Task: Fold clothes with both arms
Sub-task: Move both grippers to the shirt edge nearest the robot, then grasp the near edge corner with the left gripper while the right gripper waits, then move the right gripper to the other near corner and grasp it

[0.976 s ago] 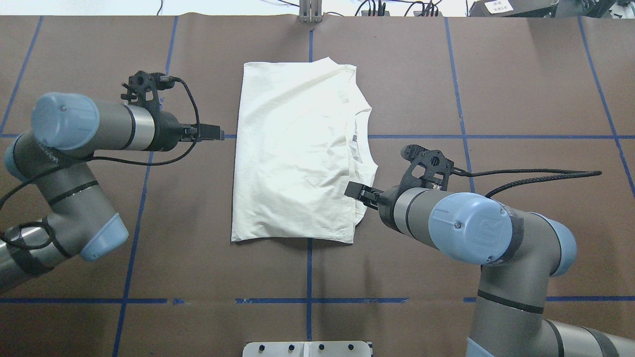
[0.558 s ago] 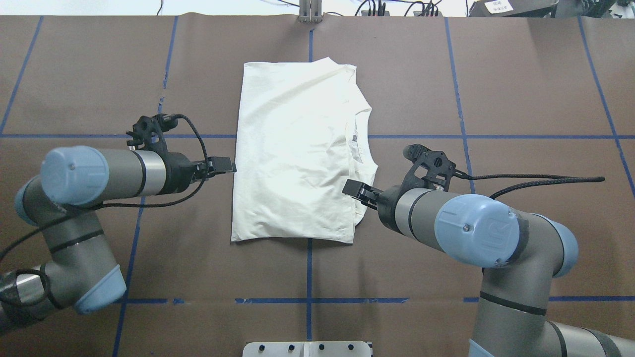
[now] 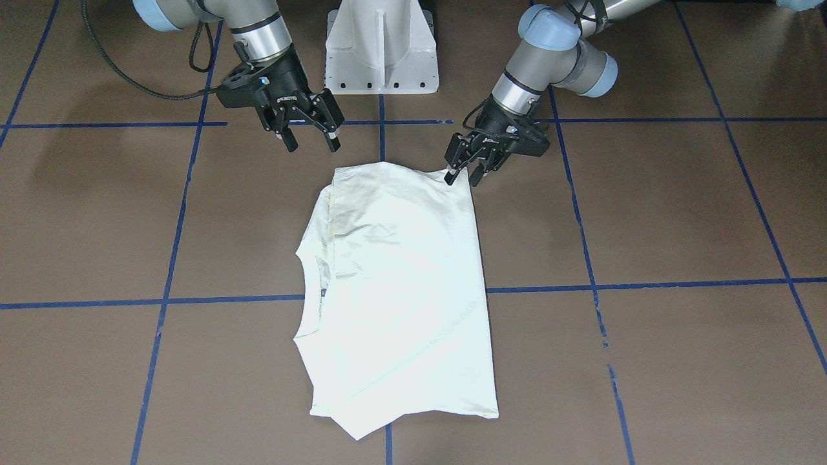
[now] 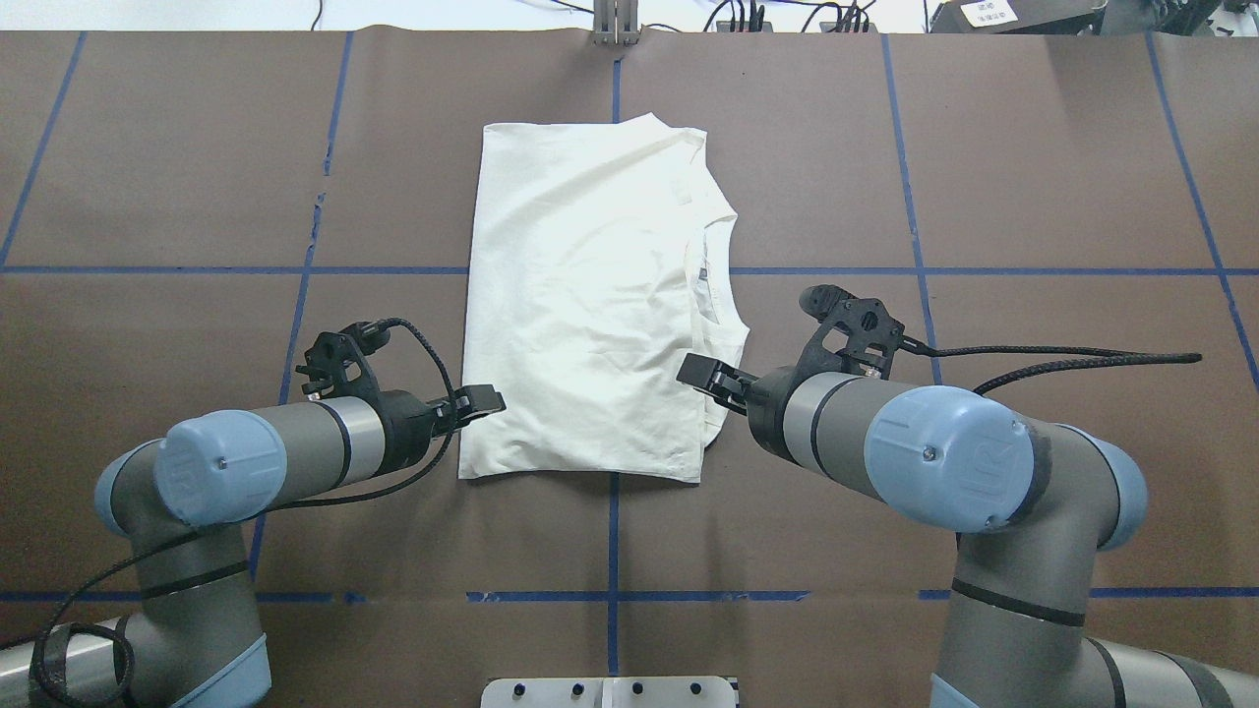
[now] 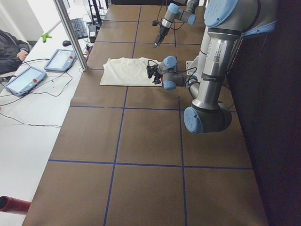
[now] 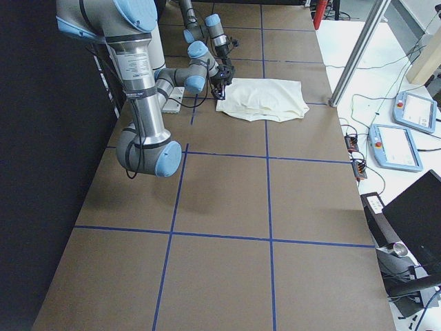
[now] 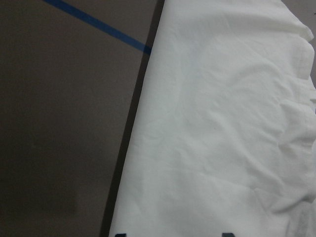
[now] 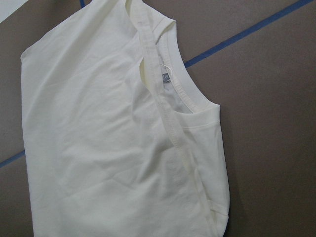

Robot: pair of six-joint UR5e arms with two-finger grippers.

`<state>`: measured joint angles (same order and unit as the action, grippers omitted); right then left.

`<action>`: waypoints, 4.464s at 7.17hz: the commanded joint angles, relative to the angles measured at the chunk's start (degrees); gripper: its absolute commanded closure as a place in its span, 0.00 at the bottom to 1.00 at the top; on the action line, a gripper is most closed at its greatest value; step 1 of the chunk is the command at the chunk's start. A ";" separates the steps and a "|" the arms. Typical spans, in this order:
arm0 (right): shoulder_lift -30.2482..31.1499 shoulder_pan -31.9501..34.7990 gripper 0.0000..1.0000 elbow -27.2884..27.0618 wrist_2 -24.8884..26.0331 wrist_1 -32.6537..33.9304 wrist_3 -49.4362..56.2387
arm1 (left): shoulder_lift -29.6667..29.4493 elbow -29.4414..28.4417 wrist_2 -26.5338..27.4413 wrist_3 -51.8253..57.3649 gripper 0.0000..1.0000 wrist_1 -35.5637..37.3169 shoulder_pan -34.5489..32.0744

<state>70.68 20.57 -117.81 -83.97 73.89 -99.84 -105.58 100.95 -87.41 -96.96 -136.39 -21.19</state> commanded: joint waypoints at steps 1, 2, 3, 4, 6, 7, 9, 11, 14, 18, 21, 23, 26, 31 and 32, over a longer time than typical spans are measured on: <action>0.07 0.00 0.00 0.04 0.12 0.03 0.00 | 0.29 -0.31 0.31 -0.07 0.31 0.16 1.32; 0.07 0.00 0.00 0.04 0.12 -0.06 0.00 | 0.29 -0.40 0.31 -0.07 0.31 0.33 1.76; 0.16 0.00 0.00 0.04 0.21 0.03 -0.09 | 0.37 -0.40 0.31 -0.07 0.31 0.42 2.03; 0.16 0.00 0.00 0.04 0.21 0.03 -0.09 | 0.46 -0.66 0.31 -0.07 0.31 0.42 2.21; 0.16 0.00 0.00 0.04 0.38 0.03 -0.09 | 1.95 -0.49 0.39 0.02 0.31 0.33 2.56; 0.16 0.00 0.00 0.04 0.38 0.03 -0.09 | 2.04 -0.40 0.40 0.02 0.31 0.33 2.56; 0.16 0.00 0.00 0.04 0.38 0.03 -0.09 | 1.96 -0.40 0.31 0.02 0.31 0.33 3.17; 0.16 0.00 0.00 0.04 0.38 0.03 -0.09 | 1.70 -0.31 0.31 -0.16 0.32 0.33 3.61; 0.16 0.09 0.00 0.13 0.38 0.03 -0.09 | 1.43 -0.31 0.31 -0.24 0.38 0.33 3.97; 0.16 0.00 0.00 0.22 0.38 0.03 -0.09 | 1.52 -0.31 0.40 -0.16 0.67 0.16 4.05; 0.16 -0.26 0.00 1.52 1.78 0.29 -0.09 | 1.60 0.21 0.40 -0.07 1.00 0.16 4.05; -1.15 -1.84 0.08 4.07 2.23 2.30 -5.06 | 1.34 0.57 0.40 -0.07 1.00 0.16 4.05; -6.05 -2.29 0.08 10.90 3.45 6.62 -5.19 | 1.43 1.44 0.40 -0.07 1.00 0.16 4.05; -9.77 -3.34 0.12 17.97 6.27 6.18 -5.19 | 1.43 1.45 0.40 -0.07 1.00 0.16 4.05; -9.68 -3.78 0.13 18.32 6.62 6.44 -5.19 | 1.43 1.36 0.40 -0.07 1.00 0.16 4.05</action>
<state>61.01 17.31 -100.10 -77.91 80.12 -105.03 -104.15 102.38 -87.01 -97.03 -136.23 -17.14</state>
